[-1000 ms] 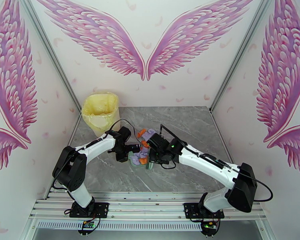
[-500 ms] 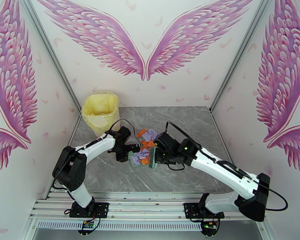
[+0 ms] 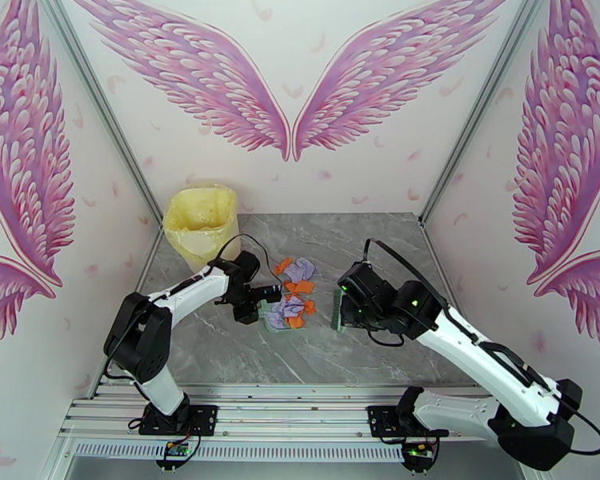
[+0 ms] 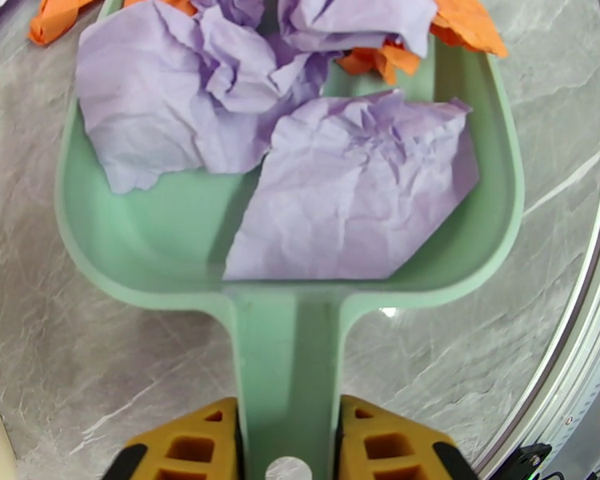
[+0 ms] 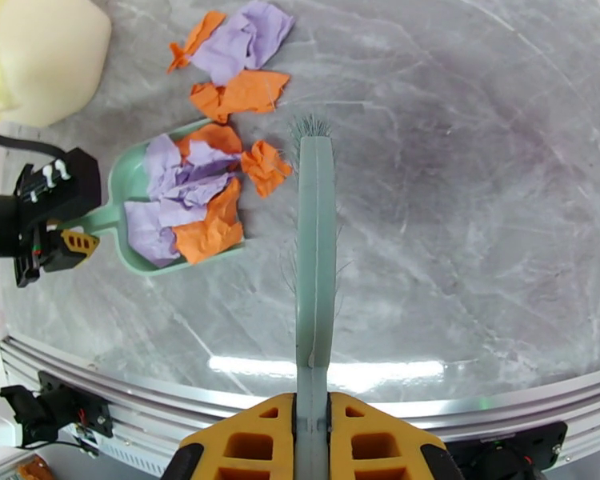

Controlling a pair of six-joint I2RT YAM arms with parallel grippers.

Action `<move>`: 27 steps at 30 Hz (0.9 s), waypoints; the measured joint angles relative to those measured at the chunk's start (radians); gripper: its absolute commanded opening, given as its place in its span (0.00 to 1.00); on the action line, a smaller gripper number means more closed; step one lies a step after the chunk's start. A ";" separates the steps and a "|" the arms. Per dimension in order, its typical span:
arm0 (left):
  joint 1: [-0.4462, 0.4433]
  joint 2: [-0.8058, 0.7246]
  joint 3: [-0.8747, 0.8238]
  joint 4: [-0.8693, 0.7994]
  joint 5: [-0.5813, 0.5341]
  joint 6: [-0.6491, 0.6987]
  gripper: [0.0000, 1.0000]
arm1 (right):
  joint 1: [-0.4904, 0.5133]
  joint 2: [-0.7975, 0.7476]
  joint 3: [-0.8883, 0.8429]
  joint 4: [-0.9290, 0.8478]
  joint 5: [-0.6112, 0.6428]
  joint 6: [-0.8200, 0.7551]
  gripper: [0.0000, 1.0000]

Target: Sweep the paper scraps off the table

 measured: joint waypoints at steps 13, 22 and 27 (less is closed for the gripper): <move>0.037 -0.187 0.000 0.076 0.080 -0.024 0.00 | -0.087 -0.037 -0.073 0.001 -0.027 -0.042 0.00; 0.074 -0.259 0.135 0.039 0.063 -0.074 0.00 | -0.120 -0.039 -0.081 0.009 -0.046 -0.071 0.00; 0.106 -0.227 0.340 -0.040 0.042 -0.122 0.00 | -0.125 -0.039 -0.098 0.023 -0.064 -0.087 0.00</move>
